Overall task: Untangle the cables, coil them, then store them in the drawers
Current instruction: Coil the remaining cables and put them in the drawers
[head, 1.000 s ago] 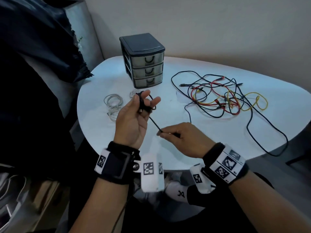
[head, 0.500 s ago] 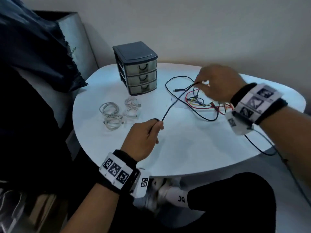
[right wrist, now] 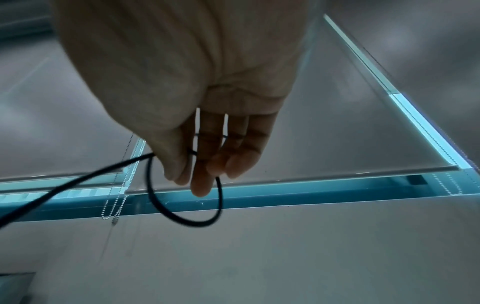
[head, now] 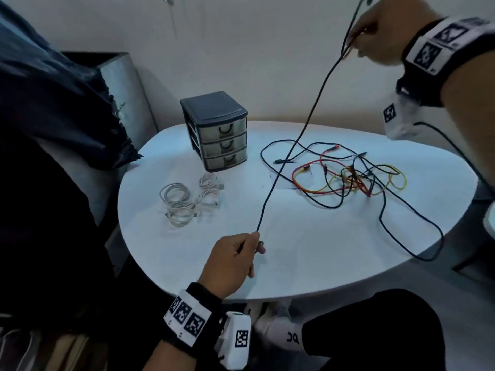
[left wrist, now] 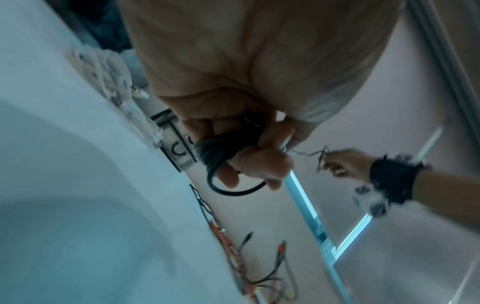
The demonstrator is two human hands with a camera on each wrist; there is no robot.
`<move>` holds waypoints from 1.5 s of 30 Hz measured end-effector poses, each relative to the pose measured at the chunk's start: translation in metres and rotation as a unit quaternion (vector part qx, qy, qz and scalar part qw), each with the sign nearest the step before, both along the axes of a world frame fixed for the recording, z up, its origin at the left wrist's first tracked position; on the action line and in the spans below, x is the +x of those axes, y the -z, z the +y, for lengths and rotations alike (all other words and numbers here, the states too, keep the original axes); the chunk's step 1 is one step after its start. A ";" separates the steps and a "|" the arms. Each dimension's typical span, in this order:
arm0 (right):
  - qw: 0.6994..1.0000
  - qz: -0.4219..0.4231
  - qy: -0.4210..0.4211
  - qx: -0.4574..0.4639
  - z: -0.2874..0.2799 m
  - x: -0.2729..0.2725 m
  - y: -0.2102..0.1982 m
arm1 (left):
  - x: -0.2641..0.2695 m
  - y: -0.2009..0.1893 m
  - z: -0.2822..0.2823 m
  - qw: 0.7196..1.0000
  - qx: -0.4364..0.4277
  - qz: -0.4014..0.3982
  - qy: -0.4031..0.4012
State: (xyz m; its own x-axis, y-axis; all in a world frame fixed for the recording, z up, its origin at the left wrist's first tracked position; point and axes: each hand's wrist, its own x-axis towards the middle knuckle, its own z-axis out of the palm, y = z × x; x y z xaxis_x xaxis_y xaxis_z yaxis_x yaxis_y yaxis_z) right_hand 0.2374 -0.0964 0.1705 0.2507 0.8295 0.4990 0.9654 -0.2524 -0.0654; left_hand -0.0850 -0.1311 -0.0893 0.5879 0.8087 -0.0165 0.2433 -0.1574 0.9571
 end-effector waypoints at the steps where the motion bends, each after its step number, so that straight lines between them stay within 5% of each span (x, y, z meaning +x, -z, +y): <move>1: 1.000 0.001 -0.006 -0.011 -0.001 -0.003 -0.002 | 0.002 -0.004 -0.003 0.998 -0.047 -0.044 0.002; 9: 0.986 0.103 -0.039 -0.126 -0.009 -0.024 0.041 | -0.012 -0.061 -0.018 0.944 -0.219 -0.245 -0.034; 14: 0.939 0.184 -0.093 -0.276 -0.024 -0.053 0.089 | -0.014 -0.076 -0.015 0.895 -0.285 -0.338 -0.061; 16: 0.927 0.212 -0.095 -0.293 -0.025 -0.067 0.117 | -0.007 -0.081 -0.013 0.893 -0.280 -0.347 -0.056; 20: 0.927 0.296 -0.157 -0.169 -0.036 -0.104 0.148 | 0.005 -0.082 -0.009 0.928 -0.228 -0.291 -0.043; 24: 0.787 0.489 -0.323 -0.193 -0.050 -0.151 0.155 | 0.002 -0.079 -0.004 0.946 -0.216 -0.241 -0.023; 27: 0.742 0.523 -0.360 -0.214 -0.053 -0.154 0.161 | -0.006 -0.079 -0.001 0.938 -0.229 -0.260 -0.034; 31: 0.753 0.586 -0.286 -0.090 -0.046 -0.135 0.168 | -0.015 -0.080 0.005 0.896 -0.270 -0.349 -0.050; 35: 0.825 0.488 -0.252 -0.131 -0.053 -0.140 0.186 | -0.015 -0.082 0.014 0.863 -0.243 -0.440 -0.045; 41: 0.838 0.383 -0.291 -0.258 -0.080 -0.167 0.177 | -0.001 -0.059 0.029 0.952 -0.032 -0.280 -0.115; 45: 0.841 0.333 -0.310 -0.292 -0.089 -0.162 0.135 | 0.004 -0.042 0.033 0.979 0.141 -0.085 -0.118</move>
State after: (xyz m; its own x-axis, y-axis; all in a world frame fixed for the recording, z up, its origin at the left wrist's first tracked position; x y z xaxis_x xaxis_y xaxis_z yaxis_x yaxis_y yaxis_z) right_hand 0.0755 -0.1849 0.0357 -0.2582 0.9587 -0.1197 0.7219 0.1091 -0.6833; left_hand -0.0814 -0.0982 -0.0470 0.3585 0.8809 0.3092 0.1458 -0.3799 0.9134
